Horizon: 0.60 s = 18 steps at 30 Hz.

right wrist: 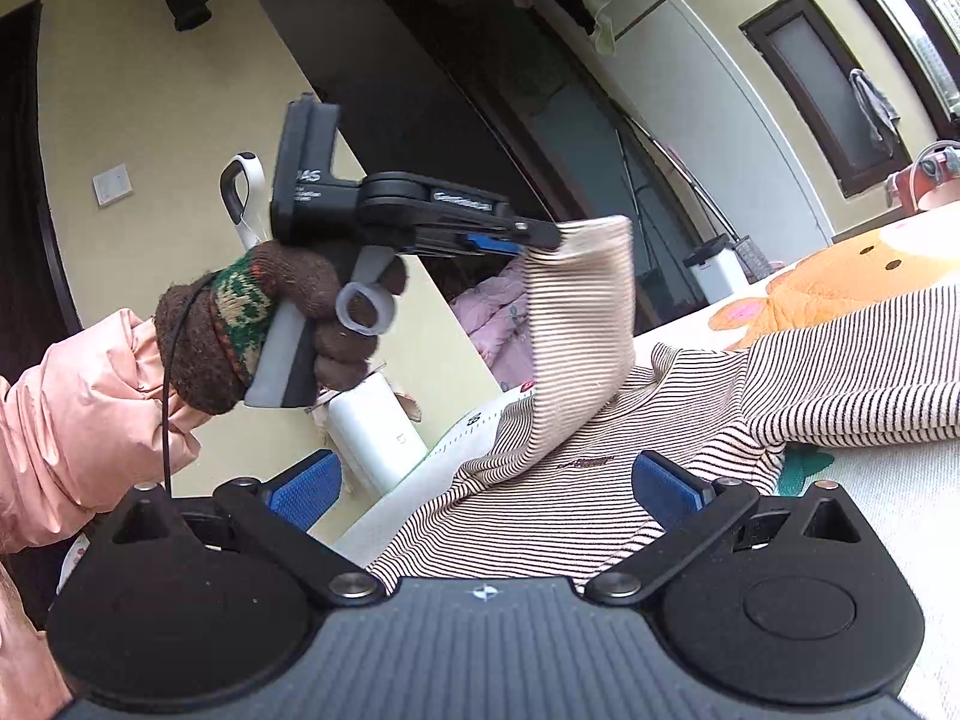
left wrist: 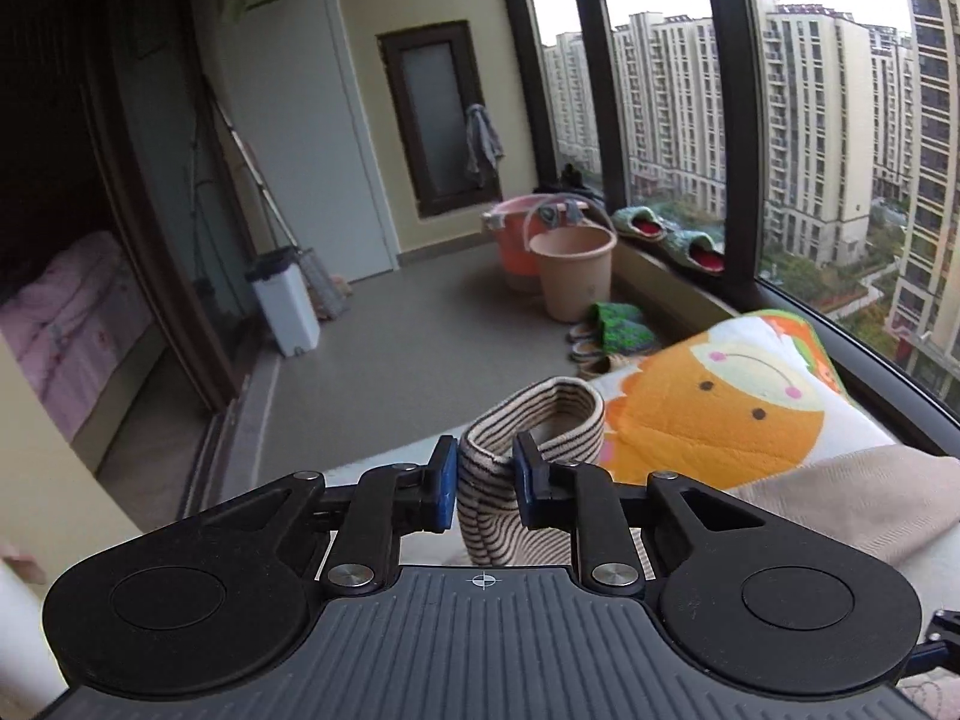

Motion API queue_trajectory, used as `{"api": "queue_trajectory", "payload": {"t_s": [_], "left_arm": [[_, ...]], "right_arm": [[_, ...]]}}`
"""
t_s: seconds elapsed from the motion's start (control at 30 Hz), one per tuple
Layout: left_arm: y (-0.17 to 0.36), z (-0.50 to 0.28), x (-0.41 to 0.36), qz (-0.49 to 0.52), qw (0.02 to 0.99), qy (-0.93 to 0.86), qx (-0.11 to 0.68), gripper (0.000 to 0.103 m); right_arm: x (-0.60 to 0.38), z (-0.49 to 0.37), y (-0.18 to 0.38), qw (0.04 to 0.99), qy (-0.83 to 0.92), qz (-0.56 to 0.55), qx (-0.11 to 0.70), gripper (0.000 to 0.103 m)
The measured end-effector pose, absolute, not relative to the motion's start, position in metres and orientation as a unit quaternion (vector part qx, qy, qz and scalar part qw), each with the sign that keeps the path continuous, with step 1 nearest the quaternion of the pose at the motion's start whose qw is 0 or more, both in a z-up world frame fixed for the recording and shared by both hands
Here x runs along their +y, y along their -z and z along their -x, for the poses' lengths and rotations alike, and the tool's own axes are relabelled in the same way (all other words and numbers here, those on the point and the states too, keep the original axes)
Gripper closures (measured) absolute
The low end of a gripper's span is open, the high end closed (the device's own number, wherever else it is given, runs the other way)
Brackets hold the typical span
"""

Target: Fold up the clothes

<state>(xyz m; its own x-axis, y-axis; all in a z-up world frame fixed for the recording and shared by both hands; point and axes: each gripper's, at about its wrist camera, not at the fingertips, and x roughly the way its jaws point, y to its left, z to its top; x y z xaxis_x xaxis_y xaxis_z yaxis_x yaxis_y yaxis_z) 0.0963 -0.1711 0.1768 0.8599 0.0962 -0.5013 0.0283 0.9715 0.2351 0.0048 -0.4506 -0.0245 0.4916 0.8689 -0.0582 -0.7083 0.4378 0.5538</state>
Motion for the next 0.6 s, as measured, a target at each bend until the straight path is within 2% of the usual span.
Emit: {"api": "queue_trajectory", "payload": {"t_s": [0.1, 0.23, 0.37, 0.4, 0.43, 0.47, 0.5, 0.53, 0.6], "left_arm": [[-0.199, -0.073, -0.101, -0.132, 0.954, -0.138, 0.232, 0.092], [-0.222, -0.033, -0.008, -0.172, 0.918, -0.303, 0.188, 0.092], [-0.233, 0.015, 0.051, -0.113, 0.906, -0.370, 0.175, 0.089], [-0.229, 0.021, 0.052, -0.080, 0.917, -0.345, 0.185, 0.076], [-0.223, 0.025, 0.049, -0.043, 0.930, -0.305, 0.199, 0.052], [-0.213, 0.025, 0.043, -0.006, 0.941, -0.259, 0.218, 0.041], [-0.200, 0.023, 0.036, 0.030, 0.947, -0.209, 0.240, 0.024], [-0.186, 0.016, 0.027, 0.068, 0.949, -0.157, 0.264, 0.015], [-0.154, -0.010, 0.010, 0.148, 0.936, -0.080, 0.310, 0.013]], "right_arm": [[-0.454, -0.006, 0.026, 0.829, -0.471, -0.246, 0.175, 0.000], [-0.454, -0.008, 0.025, 0.828, -0.467, -0.252, 0.182, 0.000], [-0.455, -0.012, 0.027, 0.826, -0.459, -0.261, 0.200, 0.000], [-0.455, -0.013, 0.027, 0.825, -0.456, -0.263, 0.206, 0.000], [-0.456, -0.016, 0.028, 0.823, -0.453, -0.267, 0.214, 0.000], [-0.456, -0.018, 0.029, 0.821, -0.449, -0.272, 0.224, 0.000], [-0.456, -0.021, 0.030, 0.819, -0.445, -0.277, 0.234, 0.000], [-0.455, -0.024, 0.032, 0.817, -0.439, -0.283, 0.245, 0.000], [-0.453, -0.032, 0.035, 0.812, -0.426, -0.295, 0.267, 0.000]]}}
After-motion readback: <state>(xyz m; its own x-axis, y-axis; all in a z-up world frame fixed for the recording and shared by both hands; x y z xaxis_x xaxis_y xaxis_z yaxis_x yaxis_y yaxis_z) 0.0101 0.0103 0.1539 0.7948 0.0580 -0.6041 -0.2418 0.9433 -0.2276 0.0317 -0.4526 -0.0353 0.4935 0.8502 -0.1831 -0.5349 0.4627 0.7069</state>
